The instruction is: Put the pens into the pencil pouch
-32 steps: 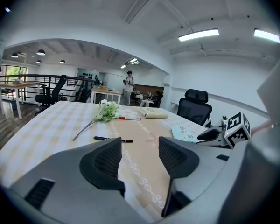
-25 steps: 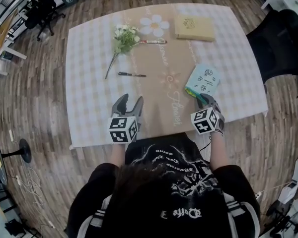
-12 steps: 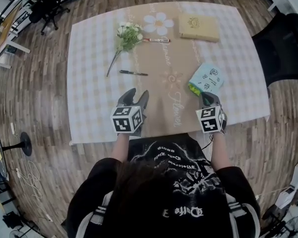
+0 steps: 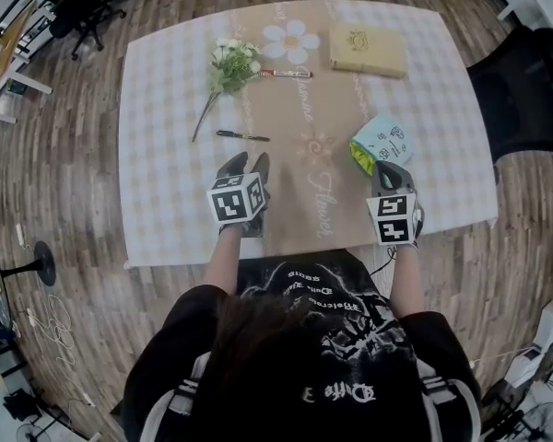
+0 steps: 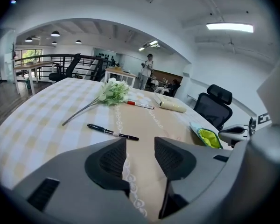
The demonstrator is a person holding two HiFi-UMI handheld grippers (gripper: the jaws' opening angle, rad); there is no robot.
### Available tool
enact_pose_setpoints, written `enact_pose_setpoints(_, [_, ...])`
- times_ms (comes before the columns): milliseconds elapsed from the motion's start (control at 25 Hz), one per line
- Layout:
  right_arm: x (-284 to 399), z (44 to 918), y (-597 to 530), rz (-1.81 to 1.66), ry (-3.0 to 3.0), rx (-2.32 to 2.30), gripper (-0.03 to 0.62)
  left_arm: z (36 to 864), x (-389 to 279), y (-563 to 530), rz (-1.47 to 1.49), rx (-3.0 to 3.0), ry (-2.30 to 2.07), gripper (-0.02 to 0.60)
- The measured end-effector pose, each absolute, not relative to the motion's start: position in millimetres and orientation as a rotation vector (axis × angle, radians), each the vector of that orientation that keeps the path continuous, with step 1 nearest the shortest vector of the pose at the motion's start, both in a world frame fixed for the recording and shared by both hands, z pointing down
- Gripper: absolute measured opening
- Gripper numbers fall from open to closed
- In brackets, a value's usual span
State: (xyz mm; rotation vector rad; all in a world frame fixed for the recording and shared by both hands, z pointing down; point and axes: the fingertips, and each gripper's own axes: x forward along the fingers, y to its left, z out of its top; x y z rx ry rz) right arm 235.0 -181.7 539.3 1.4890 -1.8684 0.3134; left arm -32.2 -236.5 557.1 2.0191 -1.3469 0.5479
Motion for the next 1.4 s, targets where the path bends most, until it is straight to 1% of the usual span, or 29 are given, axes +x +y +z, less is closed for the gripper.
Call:
enact_pose_setpoints(200, [239.2,530.4,-190.7,0.304,-1.876,1.515,0.009,569.3,-41.5,-263.2,0.423,1.849,-1.372,0.210])
enact_pose_setpoints(320, [239.9,526.0,-194.9,0.310,-1.891,1.514,0.009,568.7,-45.3,-280.6,0.473,1.867,-1.390,0.213])
enact_pose_setpoints(400, [238.5,527.3,-194.9,0.327,-1.903,1.507,0.009,568.2,-51.1,-292.6,0.598,1.939,-1.414,0.222])
enact_pose_setpoints(520, [240.1,531.6,-192.4,0.356,-1.911,1.498,0.009,569.7,-55.1,-307.5,0.871,2.134,-1.359,0.238])
enact_pose_setpoints(720, [235.1,537.8,-191.5,0.362,-1.914,1.463,0.011,580.5,-70.9,-308.7,1.424,2.461,-0.994,0.250])
enact_pose_setpoints(960, [232.8,541.7,-189.7,0.376,-1.896,1.459,0.009,597.4,-98.7,-316.8,1.996,2.511,-0.547,0.250])
enact_pose_setpoints(1000, [231.9,541.9,-189.3,0.378,-1.894,1.461,0.011,599.6,-101.2,-319.5,2.059,2.508,-0.483,0.249])
enact_pose_setpoints(1080, [231.1,542.2,-188.9,0.383,-1.888,1.466,0.011,605.3,-101.7,-321.7,2.139,2.495,-0.345,0.222])
enact_pose_setpoints(1200, [232.7,542.6,-189.0,0.389,-1.873,1.473,0.011,618.6,-103.1,-320.7,2.230,2.441,-0.151,0.209])
enact_pose_setpoints(1400, [238.9,548.5,-184.2,0.420,-1.839,1.486,0.011,632.0,-99.6,-323.3,2.208,2.385,-0.046,0.202])
